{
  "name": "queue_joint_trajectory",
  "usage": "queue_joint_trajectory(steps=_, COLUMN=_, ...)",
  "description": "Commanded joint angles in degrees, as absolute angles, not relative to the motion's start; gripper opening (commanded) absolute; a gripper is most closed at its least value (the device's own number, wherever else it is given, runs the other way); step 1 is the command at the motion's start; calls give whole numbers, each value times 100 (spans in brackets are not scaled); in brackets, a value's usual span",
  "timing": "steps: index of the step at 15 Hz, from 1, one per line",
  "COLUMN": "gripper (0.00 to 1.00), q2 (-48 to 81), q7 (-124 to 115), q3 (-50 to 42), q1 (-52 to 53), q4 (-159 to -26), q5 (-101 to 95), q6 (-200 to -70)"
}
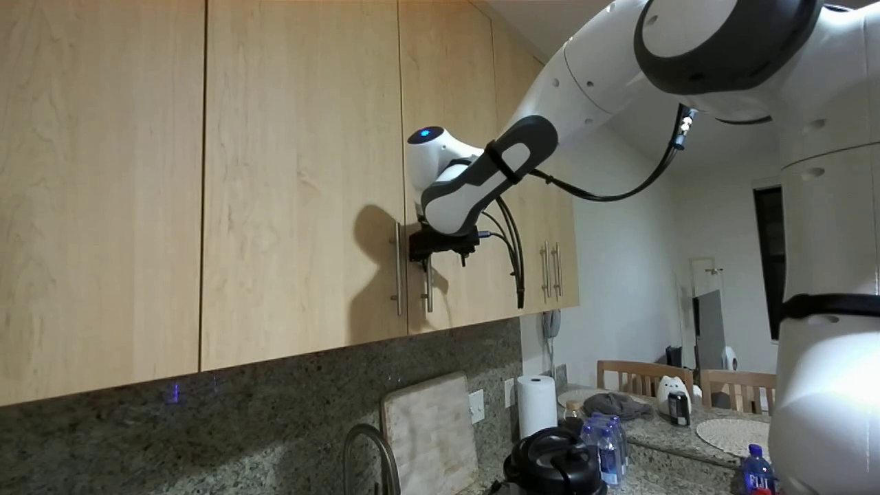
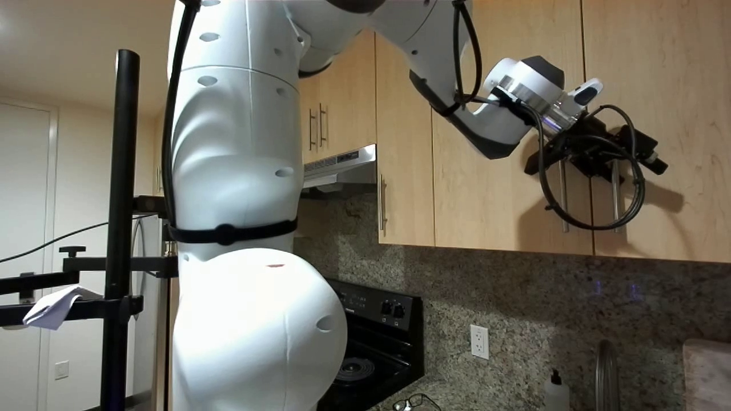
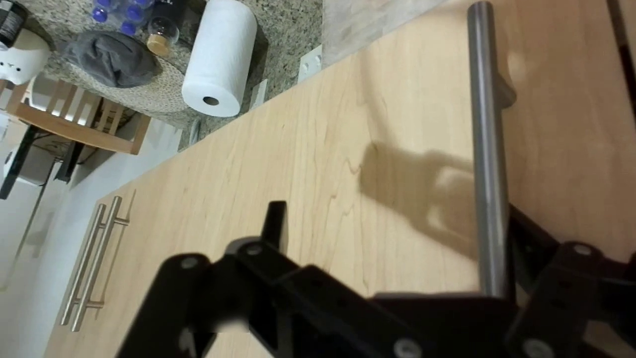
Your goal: Open both doors of the cabinet above the sink
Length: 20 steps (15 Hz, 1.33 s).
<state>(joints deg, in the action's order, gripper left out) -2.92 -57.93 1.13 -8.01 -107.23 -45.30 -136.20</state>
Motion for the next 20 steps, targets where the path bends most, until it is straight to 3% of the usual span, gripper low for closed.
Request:
queue_joint_trajectory(steps=1, gripper=100, q2=-193, q7=-6431, q3=-14, q1=-674, q4=-10603, q5=-4907, q6=-13432)
queue_joint_trajectory(steps=15, gripper=100, q2=-812, q7=-6714, q3=-192, q1=-647, q4=-11354, q5=-4721, q6=-13653)
queue_joint_trajectory(steps=20, gripper=100, q2=-1292, q7=-6391, q3=-330, q1=-690, q4=-12027, q5=-4430, q6=-14278)
